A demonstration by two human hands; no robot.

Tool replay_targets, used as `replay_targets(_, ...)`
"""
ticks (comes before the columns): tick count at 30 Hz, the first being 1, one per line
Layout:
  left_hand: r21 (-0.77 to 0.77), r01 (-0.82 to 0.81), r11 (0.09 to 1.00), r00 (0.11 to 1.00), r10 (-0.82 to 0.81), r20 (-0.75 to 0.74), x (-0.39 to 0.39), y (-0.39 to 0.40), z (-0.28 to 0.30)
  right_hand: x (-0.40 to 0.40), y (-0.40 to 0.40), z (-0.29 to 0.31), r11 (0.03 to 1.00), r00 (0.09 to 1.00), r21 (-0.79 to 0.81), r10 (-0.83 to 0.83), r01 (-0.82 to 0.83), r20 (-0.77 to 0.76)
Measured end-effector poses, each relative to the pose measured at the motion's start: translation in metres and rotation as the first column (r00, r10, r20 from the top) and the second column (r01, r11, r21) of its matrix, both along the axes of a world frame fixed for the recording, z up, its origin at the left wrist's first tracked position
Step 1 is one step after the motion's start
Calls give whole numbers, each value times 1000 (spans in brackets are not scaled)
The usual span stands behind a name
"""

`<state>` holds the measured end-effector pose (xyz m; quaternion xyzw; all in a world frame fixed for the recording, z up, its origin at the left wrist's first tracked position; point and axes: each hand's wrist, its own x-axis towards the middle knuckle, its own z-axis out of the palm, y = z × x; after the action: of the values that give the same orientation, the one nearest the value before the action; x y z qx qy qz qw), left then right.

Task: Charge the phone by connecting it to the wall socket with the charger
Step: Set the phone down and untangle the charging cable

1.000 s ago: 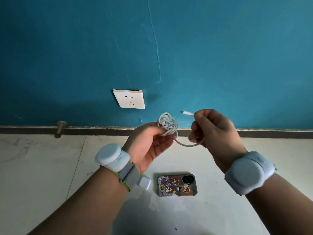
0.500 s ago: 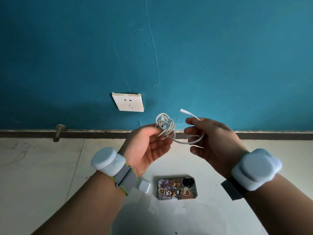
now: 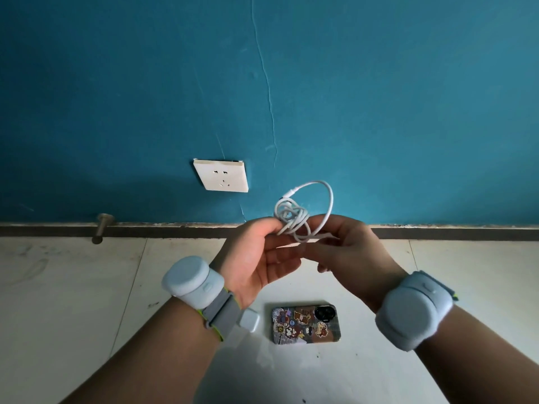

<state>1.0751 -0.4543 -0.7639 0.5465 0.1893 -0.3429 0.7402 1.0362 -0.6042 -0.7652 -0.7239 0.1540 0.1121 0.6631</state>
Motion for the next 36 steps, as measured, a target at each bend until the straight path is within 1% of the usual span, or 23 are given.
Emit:
replay_targets(4,43,82,996,997,-82,5,-4,-1,-2,-1,2,-6,999,1000,-38,-1,2,25)
replay_targets(6,61,91,994,995,-92,29,-3,0,-2,-1,0,-6,998,999,-60,2,1,50)
replay_targets(10,151,-1,989,990,-20,140,3,1,-2,0,0,-5,998,998,-60,-24,28,56)
replay_targets(16,322,-60,945,965,-27,259,4,-3,-5,-1,2,-7,998,1000,-65,12,-11,15)
replay_targets(18,354,-54,934,962,-47,269,4,-4,-6,-1,3,-8,999,999,-38,16,-17,-28)
replay_targets(23,395,-38,918,966,-68,250,3,-3,-7,1,5,-6,995,991,97,28,-15,-132)
replay_targets(26,407,-61,911,959,-59,276,1,-2,-8,2,6,-5,992,987,113,64,-47,-148)
replay_targets(30,471,-8,882,926,-171,336,2,-2,1,3,7,-5,991,982,118,84,-64,-167)
replay_targets(33,470,44,881,928,-210,307,1,-5,2,4,6,-4,996,985,54,76,-68,-155)
replay_targets(36,516,109,850,880,-324,346,-4,-7,-3,4,5,-3,991,983,-49,118,-126,-138)
